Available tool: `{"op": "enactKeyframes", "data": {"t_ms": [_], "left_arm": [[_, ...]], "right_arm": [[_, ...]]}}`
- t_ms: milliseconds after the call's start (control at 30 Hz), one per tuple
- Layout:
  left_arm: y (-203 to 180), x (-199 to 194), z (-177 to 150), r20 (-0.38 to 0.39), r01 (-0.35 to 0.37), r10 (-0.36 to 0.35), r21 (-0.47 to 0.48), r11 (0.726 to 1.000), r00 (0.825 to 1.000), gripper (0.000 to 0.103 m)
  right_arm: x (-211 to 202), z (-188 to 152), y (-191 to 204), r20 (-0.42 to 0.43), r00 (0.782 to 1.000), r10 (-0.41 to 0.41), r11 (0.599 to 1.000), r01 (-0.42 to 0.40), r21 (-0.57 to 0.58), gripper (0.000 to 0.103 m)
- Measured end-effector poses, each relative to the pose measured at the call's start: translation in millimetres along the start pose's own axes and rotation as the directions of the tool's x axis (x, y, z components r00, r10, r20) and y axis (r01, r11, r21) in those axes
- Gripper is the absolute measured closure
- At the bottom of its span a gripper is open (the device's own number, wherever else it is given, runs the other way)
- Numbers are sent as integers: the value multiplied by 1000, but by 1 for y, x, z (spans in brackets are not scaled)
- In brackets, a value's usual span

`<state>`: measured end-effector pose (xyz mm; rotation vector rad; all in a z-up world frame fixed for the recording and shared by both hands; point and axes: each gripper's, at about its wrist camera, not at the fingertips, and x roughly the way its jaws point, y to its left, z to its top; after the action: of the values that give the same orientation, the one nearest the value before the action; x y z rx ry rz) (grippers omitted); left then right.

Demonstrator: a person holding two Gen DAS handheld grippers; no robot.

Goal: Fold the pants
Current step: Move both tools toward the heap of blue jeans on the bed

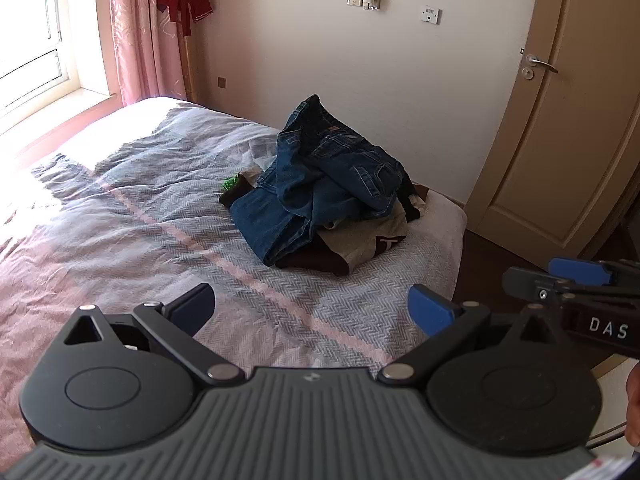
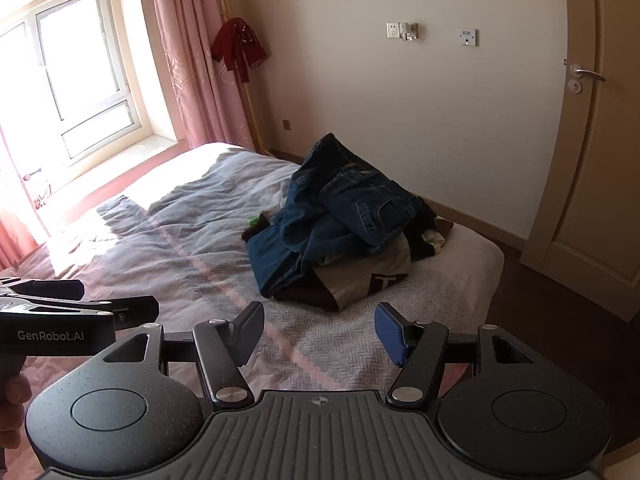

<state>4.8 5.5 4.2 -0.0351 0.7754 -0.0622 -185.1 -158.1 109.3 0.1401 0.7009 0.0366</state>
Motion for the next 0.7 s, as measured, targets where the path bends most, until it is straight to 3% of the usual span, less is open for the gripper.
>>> {"op": "enactKeyframes", "data": {"t_ms": [700], "left_arm": [[51, -11, -8, -26, 34, -33, 41, 999, 999, 1]], "right_arm": [[-1, -15, 50, -19, 999, -50, 998, 51, 38, 44]]}}
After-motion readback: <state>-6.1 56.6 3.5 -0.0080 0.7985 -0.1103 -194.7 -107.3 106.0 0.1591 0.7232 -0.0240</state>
